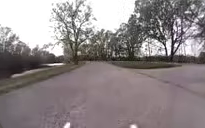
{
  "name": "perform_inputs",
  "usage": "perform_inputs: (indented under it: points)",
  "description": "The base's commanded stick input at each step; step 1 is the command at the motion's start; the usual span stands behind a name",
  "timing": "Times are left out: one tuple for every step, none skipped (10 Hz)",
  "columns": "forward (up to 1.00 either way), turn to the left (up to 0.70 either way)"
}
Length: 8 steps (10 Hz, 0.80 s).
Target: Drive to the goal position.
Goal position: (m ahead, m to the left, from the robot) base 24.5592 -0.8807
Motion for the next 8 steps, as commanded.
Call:
perform_inputs:
  points:
    - [1.00, 0.00]
    - [1.00, 0.00]
    - [1.00, 0.00]
    - [1.00, 0.00]
    - [1.00, 0.00]
    - [1.00, 0.00]
    - [1.00, 0.00]
    - [1.00, 0.00]
